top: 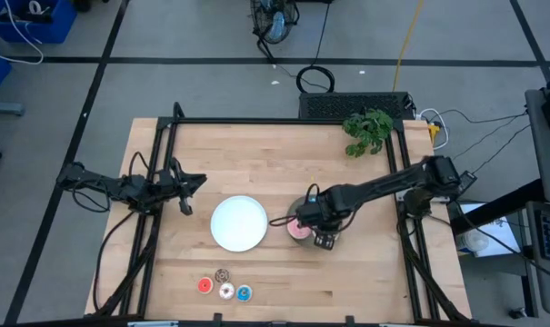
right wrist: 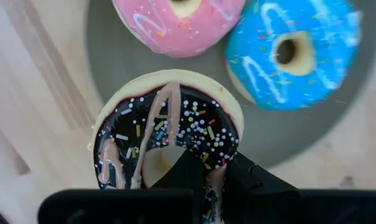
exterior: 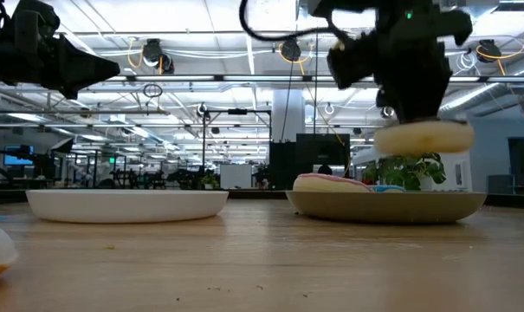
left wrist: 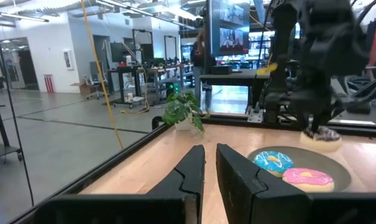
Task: Pick & Place donuts
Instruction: Put the large black donut in the gray bin
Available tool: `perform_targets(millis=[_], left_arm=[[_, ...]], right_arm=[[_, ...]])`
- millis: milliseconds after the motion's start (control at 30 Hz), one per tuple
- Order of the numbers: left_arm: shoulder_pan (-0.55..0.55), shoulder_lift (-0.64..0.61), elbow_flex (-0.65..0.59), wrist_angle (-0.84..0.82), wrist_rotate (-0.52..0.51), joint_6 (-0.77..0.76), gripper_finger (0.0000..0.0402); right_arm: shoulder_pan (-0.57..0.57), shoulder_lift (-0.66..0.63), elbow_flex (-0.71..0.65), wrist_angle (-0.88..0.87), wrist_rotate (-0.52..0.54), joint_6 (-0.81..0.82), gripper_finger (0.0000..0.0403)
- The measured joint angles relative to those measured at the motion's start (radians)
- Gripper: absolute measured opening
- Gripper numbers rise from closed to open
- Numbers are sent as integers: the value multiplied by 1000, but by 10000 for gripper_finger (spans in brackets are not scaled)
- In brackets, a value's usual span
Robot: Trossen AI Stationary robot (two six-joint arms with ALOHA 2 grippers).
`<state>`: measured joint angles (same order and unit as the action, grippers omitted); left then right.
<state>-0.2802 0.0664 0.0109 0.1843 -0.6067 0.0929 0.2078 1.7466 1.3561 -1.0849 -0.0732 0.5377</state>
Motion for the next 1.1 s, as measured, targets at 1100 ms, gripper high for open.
perform_targets(millis=[1100], left_arm=[[0,0,0,0,1,0,49]], right_arm=[[-59,-1,-258,369,-59,-31,23]])
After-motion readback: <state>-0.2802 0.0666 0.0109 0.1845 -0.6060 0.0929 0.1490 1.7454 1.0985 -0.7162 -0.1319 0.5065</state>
